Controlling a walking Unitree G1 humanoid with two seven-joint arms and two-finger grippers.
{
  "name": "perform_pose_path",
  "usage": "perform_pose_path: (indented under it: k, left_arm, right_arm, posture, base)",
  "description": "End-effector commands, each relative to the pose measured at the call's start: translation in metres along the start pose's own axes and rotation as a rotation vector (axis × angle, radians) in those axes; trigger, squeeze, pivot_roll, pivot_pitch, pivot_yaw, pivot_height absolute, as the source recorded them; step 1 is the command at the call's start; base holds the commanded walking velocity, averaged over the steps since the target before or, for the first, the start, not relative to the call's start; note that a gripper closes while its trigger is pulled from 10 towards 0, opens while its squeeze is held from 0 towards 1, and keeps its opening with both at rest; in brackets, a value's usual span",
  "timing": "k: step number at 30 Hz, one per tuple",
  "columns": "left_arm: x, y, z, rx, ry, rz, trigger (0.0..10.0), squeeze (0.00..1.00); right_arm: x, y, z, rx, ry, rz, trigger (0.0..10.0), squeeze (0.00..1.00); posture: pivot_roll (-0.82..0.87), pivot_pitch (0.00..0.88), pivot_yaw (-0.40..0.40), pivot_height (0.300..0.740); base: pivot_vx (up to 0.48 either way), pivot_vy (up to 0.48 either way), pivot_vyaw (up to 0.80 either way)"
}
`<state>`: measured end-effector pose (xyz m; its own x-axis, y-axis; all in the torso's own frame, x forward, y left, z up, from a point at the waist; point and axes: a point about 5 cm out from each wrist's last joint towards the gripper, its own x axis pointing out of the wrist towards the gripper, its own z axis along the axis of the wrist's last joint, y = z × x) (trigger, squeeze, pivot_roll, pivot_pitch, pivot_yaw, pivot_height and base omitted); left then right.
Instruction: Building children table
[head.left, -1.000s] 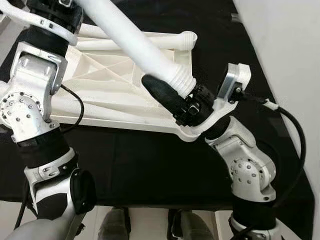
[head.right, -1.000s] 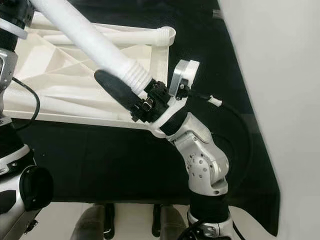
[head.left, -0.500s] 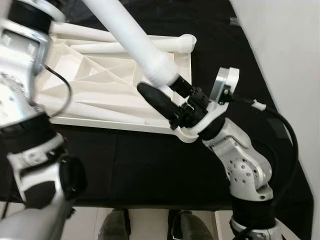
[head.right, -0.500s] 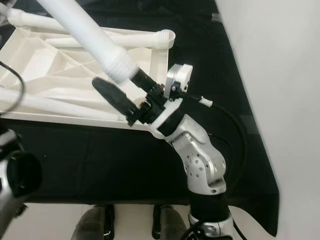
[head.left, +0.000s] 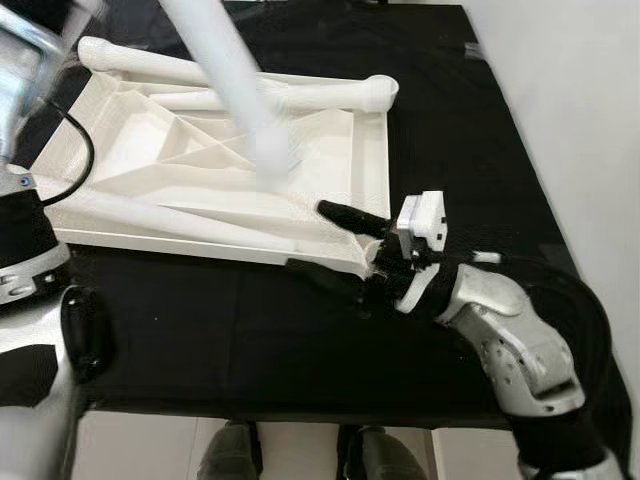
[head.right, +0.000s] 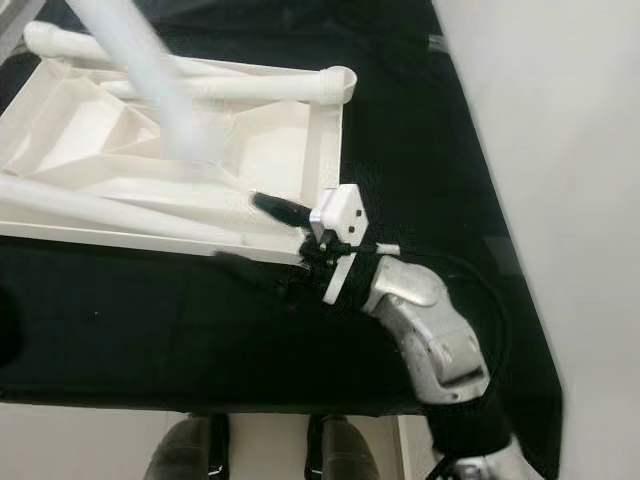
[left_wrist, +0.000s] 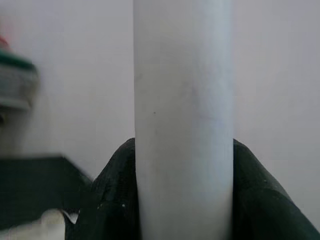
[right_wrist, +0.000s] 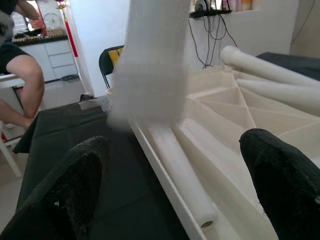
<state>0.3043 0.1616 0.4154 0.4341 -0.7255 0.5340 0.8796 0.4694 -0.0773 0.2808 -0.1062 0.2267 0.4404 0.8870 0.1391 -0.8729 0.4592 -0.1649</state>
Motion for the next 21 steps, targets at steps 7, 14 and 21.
perform_pose_path:
  k: [7,14,21]
  left_arm:
    - [0.007,-0.025,-0.047,0.040,0.248,-0.304,0.0,0.00]
    - [0.015,-0.038,-0.053,0.059,0.217,-0.482,0.0,0.00]
    - [0.024,-0.056,-0.051,0.035,0.159,-0.676,0.0,0.00]
  right_arm:
    - [0.021,0.021,0.022,0.026,-0.111,0.202,10.0,1.00]
    - [0.034,0.052,0.011,0.066,-0.039,0.441,10.0,0.98]
    - [0.063,0.063,-0.005,0.074,0.045,0.462,10.0,0.00]
  posture:
    - [0.05,0.165,-0.025,0.740]
    - [0.05,0.156,-0.031,0.740]
    - [0.05,0.158,-0.033,0.740]
  base:
    - [0.000,0.000,0.00]
    - [0.000,0.000,0.00]
    - [0.000,0.000,0.00]
